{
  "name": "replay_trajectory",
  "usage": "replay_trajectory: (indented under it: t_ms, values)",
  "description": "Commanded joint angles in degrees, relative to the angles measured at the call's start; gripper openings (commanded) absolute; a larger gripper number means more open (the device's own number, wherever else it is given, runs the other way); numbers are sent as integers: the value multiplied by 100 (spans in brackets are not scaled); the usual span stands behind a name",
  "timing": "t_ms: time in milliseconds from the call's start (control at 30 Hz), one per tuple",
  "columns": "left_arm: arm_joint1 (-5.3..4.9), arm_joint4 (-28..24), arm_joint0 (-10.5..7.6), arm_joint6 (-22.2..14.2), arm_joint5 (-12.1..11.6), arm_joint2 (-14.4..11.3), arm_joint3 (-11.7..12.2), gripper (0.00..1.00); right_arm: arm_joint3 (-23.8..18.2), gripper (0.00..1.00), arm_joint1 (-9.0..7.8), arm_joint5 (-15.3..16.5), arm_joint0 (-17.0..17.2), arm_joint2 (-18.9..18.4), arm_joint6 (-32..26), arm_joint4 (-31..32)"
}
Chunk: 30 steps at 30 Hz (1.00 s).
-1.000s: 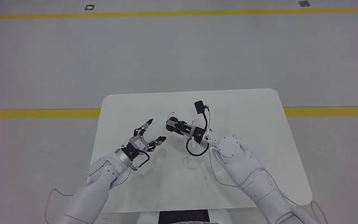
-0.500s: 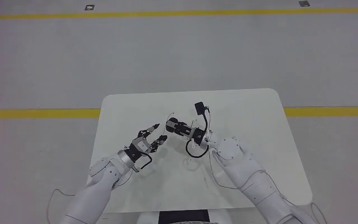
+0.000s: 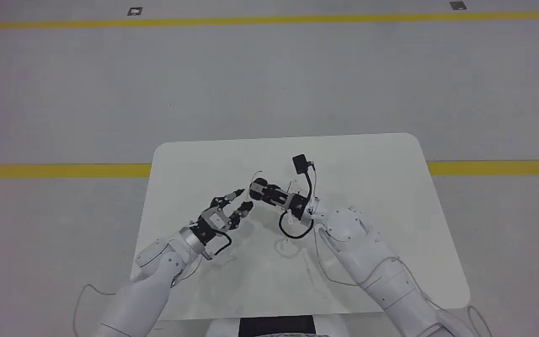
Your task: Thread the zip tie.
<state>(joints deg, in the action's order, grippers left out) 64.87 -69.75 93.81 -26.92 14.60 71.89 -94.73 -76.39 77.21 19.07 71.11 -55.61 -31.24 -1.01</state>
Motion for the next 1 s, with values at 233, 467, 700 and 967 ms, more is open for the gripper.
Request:
replay_trajectory:
  t_ms: [233, 467, 700, 967]
  values:
    - [-4, -7, -2, 10, -10, -7, 1, 19, -37, 0, -15, -30, 7, -14, -38, 25]
    - [-1, -38, 1, 33, -60, -14, 4, 22, -53, 0, -22, -40, 8, -10, -85, 3]
    - [1, -41, -9, 3, -22, -73, 6, 22, -52, 0, -27, -40, -2, -4, -115, -19]
    - [5, -5, -6, 46, -196, -67, 9, 16, -49, 0, -30, -43, -9, 9, -130, -35]
